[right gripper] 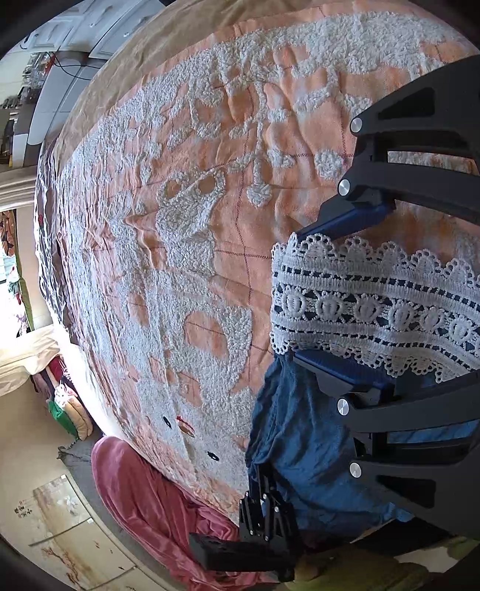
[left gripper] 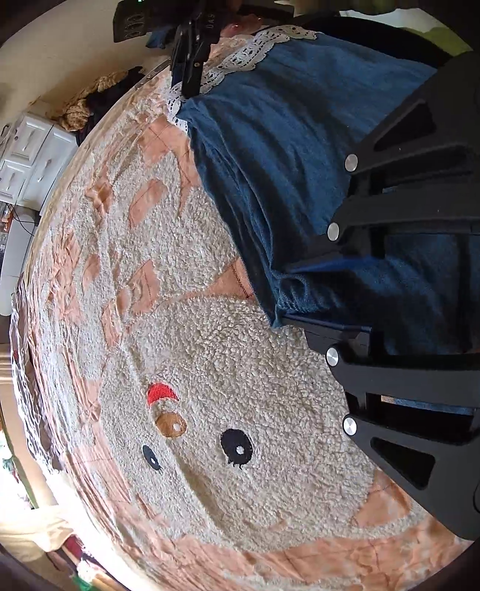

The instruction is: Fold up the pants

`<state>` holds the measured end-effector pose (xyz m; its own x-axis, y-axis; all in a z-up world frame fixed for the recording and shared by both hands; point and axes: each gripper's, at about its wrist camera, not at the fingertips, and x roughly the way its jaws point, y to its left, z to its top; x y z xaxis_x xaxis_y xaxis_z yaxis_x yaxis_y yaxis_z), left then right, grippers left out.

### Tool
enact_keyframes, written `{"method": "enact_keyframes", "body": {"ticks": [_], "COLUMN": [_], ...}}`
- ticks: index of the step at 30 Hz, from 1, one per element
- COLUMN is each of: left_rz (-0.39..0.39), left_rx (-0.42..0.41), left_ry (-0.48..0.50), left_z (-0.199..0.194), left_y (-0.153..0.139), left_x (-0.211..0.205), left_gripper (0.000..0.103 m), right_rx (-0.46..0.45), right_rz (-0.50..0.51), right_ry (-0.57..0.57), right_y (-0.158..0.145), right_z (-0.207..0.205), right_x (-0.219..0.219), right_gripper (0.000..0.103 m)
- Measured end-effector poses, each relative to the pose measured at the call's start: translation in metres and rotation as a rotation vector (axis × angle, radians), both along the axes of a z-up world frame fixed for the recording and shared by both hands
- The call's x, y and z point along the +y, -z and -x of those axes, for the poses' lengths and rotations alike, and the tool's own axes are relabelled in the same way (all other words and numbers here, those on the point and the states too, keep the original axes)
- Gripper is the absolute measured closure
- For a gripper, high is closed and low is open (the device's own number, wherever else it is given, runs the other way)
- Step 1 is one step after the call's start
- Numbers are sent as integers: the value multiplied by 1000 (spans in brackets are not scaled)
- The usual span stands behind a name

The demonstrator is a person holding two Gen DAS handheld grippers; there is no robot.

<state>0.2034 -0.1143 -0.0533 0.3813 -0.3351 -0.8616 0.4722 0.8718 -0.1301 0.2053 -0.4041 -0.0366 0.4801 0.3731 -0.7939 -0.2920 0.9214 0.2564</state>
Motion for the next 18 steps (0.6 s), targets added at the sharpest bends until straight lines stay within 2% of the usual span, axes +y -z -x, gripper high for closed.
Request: {"method": "enact_keyframes", "body": {"ticks": [4,5,8,13,14,16,18], "left_rz": [77,92,112,112,98,53,52], "left_rx": [13,12,-6,-63,-59,-50,-42], "left_ry": [-63,-79,-97,-92,-97,-95,-100], "left_z": [-9,-10,-11,-8,-9,-11,-10], "left_y": [-3,-5,-10,-21,-18,-9,-2], "left_x": [10,12,13,11,10,7,9], "left_gripper": [99,100,100,100,100,99,96], "right_rx": [-1,-2,-15,-118,-119,-66,-54], "right_rz": [13,10,5,98,107,158,192], "right_ry": [-14,-19,-39,-24,-18,-22,-25], "right_y": [4,4,3,-17,-16,-2,12], "right_z": [-3,-3,-2,-7,-12,-21,-21], "right_x": [3,4,9,16,18,23,27], "right_gripper": [57,66,82,83,82,78,76]}}
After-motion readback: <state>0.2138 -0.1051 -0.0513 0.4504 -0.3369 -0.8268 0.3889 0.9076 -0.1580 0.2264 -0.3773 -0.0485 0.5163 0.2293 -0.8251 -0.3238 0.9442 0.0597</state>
